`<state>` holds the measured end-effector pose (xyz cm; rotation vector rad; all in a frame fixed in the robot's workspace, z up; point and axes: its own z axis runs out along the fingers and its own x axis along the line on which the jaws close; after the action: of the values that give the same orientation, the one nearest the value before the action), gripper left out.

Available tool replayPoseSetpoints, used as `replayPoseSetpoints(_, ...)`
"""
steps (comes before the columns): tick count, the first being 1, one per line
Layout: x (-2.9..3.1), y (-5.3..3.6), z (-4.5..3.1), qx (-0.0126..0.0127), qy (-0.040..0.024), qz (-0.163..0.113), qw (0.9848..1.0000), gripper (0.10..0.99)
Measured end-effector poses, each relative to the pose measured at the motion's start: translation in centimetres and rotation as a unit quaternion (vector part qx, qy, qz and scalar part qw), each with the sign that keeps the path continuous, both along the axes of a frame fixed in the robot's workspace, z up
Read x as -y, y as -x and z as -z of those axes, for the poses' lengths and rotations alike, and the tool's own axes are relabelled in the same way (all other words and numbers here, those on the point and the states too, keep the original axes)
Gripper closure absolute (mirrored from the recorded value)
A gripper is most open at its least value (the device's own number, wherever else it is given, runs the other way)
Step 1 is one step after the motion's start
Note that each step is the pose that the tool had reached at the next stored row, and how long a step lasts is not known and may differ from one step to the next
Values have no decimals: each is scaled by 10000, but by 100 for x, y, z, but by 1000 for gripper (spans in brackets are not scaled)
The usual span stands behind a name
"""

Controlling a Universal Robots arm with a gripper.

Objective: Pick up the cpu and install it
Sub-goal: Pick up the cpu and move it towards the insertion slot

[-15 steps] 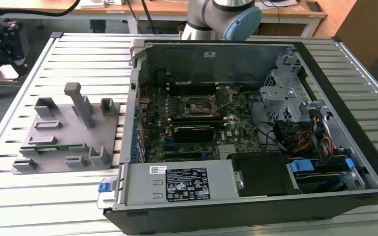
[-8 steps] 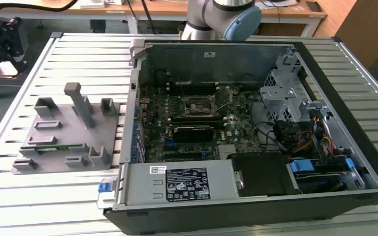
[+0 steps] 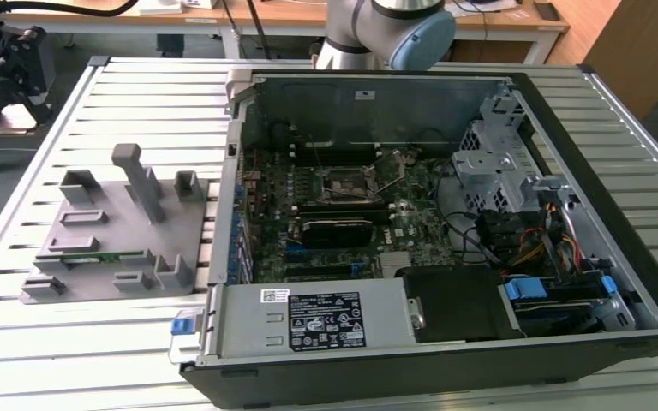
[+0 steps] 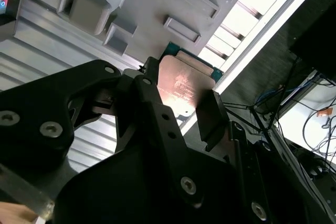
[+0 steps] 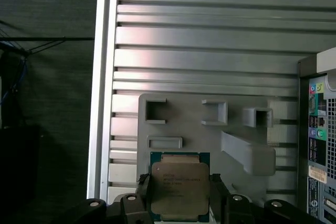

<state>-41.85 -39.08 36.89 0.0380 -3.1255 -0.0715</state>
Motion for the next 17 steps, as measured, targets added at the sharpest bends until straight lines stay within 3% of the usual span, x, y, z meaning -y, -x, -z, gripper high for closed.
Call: replayPoseSetpoints(17, -7, -251, 0, 0, -1, 0, 10000, 557)
